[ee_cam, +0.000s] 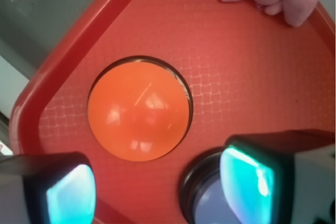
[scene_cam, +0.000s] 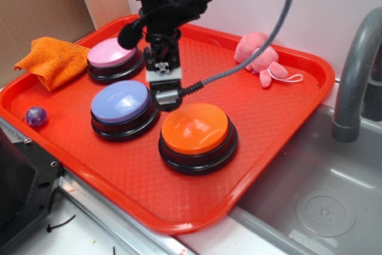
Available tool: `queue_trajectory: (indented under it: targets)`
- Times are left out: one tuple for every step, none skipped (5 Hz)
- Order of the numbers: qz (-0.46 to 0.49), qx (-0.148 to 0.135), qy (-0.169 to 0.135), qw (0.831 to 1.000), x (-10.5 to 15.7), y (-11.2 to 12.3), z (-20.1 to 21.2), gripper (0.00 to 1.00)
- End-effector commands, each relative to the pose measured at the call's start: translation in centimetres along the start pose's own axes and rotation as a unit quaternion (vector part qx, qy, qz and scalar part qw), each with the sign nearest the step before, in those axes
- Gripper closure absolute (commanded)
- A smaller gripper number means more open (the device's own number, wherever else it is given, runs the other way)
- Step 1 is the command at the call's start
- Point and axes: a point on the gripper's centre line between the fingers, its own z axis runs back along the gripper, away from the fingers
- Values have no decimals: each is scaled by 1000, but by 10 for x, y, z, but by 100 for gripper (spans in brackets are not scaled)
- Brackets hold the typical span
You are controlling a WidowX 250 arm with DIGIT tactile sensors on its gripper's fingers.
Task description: Push the orange button.
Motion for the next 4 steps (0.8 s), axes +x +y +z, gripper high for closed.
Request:
queue_trajectory:
  targets:
    - [18, 11, -35, 999, -12, -13, 26, 0]
    - [26, 6, -40, 999, -15, -16, 34, 0]
    - [35, 8, -44, 998, -18, -17, 41, 0]
    - [42, 6, -45, 998, -21, -17, 47, 0]
